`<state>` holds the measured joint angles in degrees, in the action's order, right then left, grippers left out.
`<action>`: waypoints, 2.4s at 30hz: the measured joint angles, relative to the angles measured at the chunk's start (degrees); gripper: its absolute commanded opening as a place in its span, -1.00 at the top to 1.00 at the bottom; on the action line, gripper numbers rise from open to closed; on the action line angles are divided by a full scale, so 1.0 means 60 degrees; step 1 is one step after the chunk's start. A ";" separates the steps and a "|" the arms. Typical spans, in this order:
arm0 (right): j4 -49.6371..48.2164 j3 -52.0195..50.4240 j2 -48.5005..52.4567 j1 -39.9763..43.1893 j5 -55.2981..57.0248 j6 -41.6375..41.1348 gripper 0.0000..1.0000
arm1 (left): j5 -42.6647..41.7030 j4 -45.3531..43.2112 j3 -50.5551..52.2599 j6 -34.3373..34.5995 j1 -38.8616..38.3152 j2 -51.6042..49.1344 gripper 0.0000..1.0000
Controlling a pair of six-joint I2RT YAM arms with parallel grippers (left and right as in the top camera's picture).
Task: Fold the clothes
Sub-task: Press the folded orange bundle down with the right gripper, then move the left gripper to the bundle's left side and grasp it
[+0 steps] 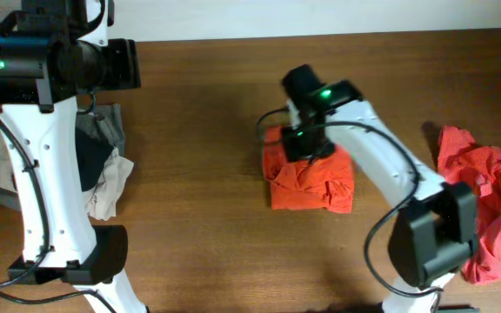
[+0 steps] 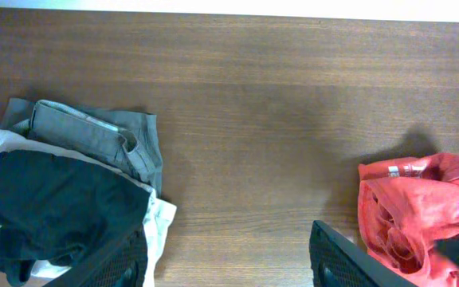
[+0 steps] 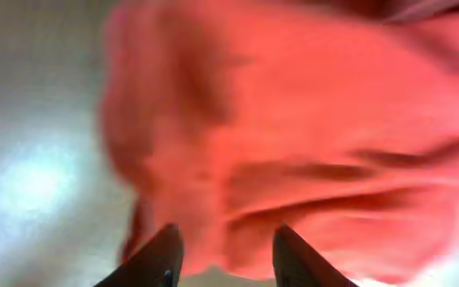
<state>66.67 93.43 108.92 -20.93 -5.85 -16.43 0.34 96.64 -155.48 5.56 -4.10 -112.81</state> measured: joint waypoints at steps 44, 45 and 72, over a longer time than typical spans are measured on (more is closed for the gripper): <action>-0.4146 -0.3683 -0.0747 0.0291 -0.3100 0.0437 0.81 | -0.0353 0.0004 0.0000 -0.0007 0.0000 -0.0106 -0.38; -0.4065 -0.3687 -0.0470 0.0135 -0.3238 0.0441 0.81 | -0.0353 0.0004 0.0000 -0.0007 0.0000 -0.0127 -0.37; -0.3282 -0.2980 -0.1330 0.1902 -0.2266 0.1206 0.81 | -0.1843 -0.0448 0.0922 -0.0441 -0.0339 -0.1683 -0.43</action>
<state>46.98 75.55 100.95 -9.52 -19.44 -9.19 -10.72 93.95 -149.95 2.92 -6.13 -122.91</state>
